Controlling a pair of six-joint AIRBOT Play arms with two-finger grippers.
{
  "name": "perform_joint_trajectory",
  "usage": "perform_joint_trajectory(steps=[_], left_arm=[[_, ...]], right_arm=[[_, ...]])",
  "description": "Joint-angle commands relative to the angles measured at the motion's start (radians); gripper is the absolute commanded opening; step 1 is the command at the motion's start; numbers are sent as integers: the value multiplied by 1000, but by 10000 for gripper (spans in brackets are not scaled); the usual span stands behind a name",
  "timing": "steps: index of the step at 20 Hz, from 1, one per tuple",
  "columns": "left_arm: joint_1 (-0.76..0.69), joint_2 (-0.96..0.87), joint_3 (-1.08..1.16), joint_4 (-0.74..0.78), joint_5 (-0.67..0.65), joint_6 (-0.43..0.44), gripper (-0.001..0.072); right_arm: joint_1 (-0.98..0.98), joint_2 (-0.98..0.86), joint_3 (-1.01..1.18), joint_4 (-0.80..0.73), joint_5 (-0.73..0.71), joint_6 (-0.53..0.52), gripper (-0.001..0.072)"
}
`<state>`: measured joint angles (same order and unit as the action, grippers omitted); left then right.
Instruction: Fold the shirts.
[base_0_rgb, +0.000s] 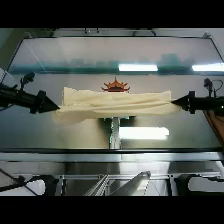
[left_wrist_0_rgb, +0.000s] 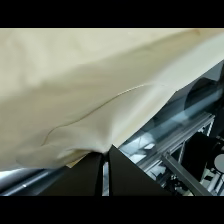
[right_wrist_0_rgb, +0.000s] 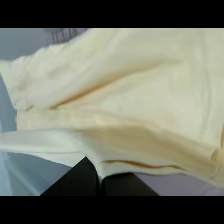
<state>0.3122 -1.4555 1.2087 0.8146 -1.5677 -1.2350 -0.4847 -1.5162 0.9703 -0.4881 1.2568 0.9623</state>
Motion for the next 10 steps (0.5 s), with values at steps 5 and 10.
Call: perform_joint_trajectory(steps=[5, 10], left_arm=[[-87, -402, 430, -2, -18, -83, 14], [-99, -586, 614, -3, -99, -144, 384]], right_arm=[[103, -199, 143, 12, -212, 3, 17], [89, -244, 156, -33, -208, -27, 187]])
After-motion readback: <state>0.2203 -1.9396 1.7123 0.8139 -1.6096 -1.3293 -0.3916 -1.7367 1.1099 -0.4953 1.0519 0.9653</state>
